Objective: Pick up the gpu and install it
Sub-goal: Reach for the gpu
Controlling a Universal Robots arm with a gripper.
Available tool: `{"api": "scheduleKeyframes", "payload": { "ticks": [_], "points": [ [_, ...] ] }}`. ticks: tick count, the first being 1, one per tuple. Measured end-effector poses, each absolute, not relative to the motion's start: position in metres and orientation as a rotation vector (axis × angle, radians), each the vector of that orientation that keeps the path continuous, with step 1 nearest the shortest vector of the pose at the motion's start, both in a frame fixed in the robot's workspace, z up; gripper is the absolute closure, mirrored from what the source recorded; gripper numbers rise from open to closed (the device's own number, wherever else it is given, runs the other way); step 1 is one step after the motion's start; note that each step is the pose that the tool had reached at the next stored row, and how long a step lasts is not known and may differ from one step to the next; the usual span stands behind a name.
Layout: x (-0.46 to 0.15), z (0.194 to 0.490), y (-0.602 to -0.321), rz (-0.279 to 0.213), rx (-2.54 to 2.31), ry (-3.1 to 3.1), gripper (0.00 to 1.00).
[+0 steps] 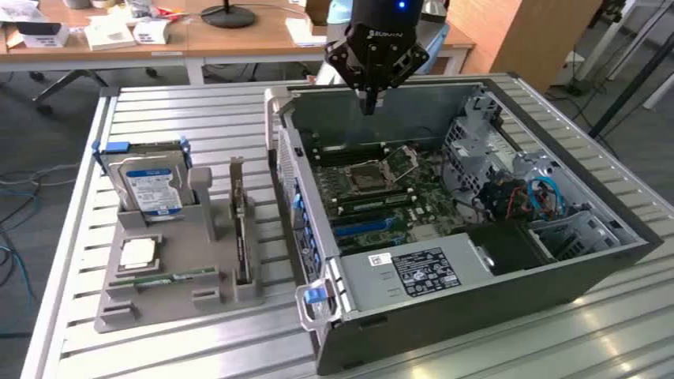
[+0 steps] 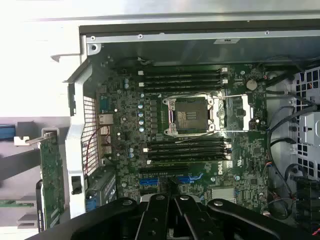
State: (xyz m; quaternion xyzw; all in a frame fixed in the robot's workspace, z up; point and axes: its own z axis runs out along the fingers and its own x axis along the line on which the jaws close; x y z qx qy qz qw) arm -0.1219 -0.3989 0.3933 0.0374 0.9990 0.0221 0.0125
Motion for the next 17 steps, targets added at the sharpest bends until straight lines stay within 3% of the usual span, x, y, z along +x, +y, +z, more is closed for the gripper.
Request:
{"api": "scheduleKeyframes", "payload": {
  "ticks": [17],
  "points": [
    [-0.1286, 0.3927, -0.3989, 0.069, 0.117, 3.114, 0.90]
  ]
}}
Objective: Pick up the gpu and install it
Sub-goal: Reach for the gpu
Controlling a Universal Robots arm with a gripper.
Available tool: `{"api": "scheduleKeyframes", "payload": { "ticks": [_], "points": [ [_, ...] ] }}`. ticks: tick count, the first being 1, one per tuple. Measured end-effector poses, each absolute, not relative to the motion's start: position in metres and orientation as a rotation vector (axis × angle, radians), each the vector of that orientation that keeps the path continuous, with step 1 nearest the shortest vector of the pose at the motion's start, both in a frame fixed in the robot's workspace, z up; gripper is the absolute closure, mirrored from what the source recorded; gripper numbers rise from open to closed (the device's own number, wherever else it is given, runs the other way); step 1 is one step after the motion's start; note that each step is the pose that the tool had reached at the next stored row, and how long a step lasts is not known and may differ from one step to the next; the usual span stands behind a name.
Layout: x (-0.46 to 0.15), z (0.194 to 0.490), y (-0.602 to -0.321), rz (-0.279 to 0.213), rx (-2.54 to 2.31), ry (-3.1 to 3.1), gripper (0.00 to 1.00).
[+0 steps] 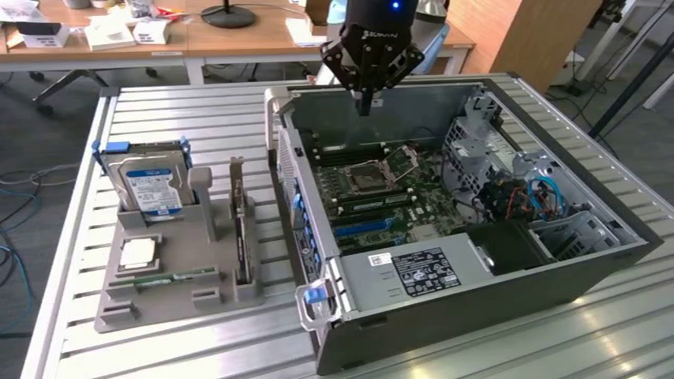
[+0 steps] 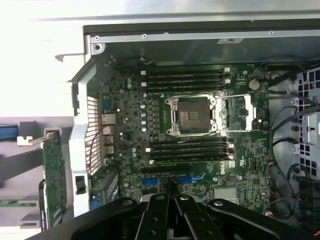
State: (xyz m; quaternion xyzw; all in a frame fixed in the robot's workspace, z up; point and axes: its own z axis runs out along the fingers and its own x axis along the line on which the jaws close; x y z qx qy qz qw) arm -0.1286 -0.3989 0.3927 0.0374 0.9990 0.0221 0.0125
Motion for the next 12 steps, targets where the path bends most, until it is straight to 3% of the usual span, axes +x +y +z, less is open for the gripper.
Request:
{"api": "scheduleKeyframes", "payload": {
  "ticks": [12],
  "points": [
    [-0.176, 0.389, -0.398, 0.069, 0.117, 3.114, 0.90]
  ]
}}
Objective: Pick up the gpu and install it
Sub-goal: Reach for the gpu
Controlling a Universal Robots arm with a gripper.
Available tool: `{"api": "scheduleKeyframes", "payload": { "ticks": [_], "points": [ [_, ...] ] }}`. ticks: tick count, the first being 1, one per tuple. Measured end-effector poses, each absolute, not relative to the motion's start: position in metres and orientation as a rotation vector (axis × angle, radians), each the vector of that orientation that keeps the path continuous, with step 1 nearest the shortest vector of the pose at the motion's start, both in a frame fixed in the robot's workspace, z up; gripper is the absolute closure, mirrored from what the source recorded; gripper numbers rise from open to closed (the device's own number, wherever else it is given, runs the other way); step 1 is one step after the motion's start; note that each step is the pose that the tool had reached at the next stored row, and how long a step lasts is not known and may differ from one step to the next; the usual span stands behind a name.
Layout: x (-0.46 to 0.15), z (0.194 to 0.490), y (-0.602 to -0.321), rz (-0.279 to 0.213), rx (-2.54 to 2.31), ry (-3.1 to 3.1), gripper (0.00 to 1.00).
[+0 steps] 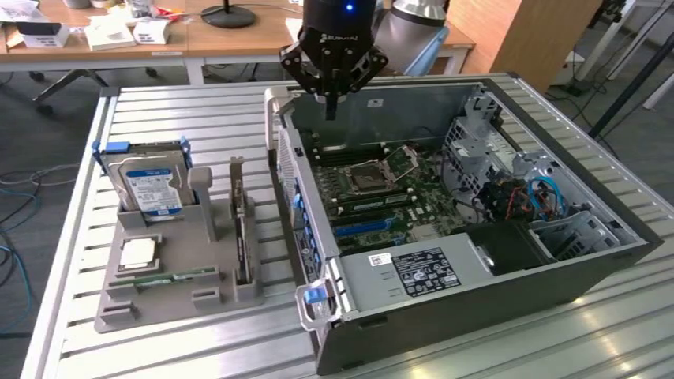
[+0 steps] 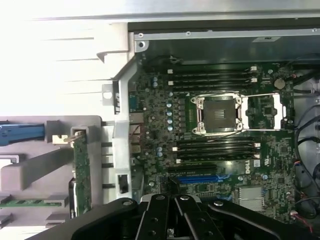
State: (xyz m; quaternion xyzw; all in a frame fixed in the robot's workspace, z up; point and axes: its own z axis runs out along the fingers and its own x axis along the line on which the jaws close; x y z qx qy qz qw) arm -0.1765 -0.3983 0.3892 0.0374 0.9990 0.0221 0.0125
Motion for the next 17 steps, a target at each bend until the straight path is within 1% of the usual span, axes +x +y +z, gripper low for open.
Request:
{"api": "scheduleKeyframes", "payload": {
  "ticks": [17],
  "points": [
    [-0.245, 0.382, -0.396, 0.069, 0.117, 3.114, 0.90]
  ]
}}
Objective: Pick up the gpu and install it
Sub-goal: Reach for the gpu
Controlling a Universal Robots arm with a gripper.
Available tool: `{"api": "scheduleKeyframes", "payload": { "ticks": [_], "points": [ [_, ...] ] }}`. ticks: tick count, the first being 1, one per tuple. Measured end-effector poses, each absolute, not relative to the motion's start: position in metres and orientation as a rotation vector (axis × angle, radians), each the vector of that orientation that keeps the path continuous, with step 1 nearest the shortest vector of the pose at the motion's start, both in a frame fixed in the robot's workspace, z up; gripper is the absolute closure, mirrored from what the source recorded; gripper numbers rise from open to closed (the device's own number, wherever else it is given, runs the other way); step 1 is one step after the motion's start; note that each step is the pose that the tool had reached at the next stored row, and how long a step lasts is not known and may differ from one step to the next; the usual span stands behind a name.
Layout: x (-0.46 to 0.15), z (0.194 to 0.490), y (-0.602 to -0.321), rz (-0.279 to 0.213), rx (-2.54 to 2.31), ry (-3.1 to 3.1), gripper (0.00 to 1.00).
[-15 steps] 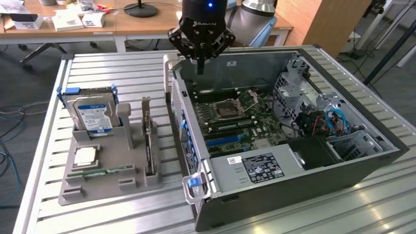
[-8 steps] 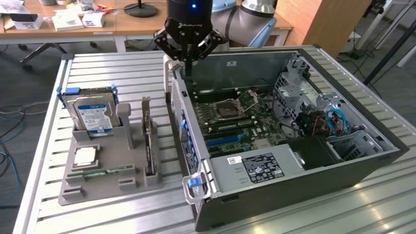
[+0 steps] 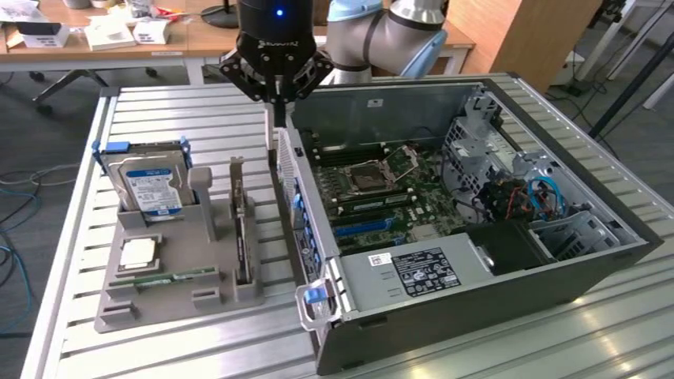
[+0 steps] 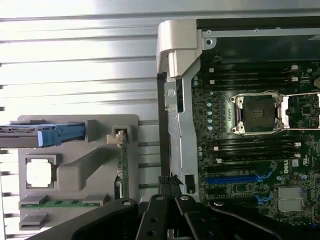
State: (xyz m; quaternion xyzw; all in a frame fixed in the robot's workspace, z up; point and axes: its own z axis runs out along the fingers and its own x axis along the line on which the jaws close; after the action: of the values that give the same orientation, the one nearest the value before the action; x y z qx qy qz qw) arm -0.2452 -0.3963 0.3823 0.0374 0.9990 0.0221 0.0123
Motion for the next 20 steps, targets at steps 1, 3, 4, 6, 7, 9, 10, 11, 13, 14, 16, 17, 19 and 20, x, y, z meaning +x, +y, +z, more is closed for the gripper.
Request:
{"api": "scheduleKeyframes", "payload": {
  "ticks": [1, 3, 4, 6, 7, 9, 10, 11, 13, 14, 16, 17, 19, 20],
  "points": [
    [-0.248, 0.382, -0.396, 0.069, 0.117, 3.114, 0.90],
    [-0.255, 0.381, -0.396, 0.069, 0.117, 3.115, 0.90],
    [-0.258, 0.381, -0.396, 0.069, 0.117, 3.115, 0.90],
    [-0.264, 0.380, -0.396, 0.069, 0.117, 3.115, 0.90],
    [-0.267, 0.379, -0.396, 0.069, 0.117, 3.116, 0.90],
    [-0.273, 0.379, -0.396, 0.069, 0.117, 3.116, 0.90],
    [-0.276, 0.378, -0.396, 0.069, 0.117, 3.117, 0.90],
    [-0.278, 0.378, -0.396, 0.069, 0.117, 3.117, 0.90],
    [-0.284, 0.377, -0.396, 0.069, 0.117, 3.118, 0.90],
    [-0.286, 0.377, -0.396, 0.069, 0.117, 3.119, 0.90],
    [-0.289, 0.376, -0.396, 0.068, 0.117, 3.120, 0.90],
    [-0.290, 0.376, -0.396, 0.069, 0.117, 3.120, 0.90],
    [-0.290, 0.376, -0.396, 0.069, 0.117, 3.120, 0.90],
    [-0.290, 0.376, -0.396, 0.069, 0.117, 3.120, 0.90]
  ]
}}
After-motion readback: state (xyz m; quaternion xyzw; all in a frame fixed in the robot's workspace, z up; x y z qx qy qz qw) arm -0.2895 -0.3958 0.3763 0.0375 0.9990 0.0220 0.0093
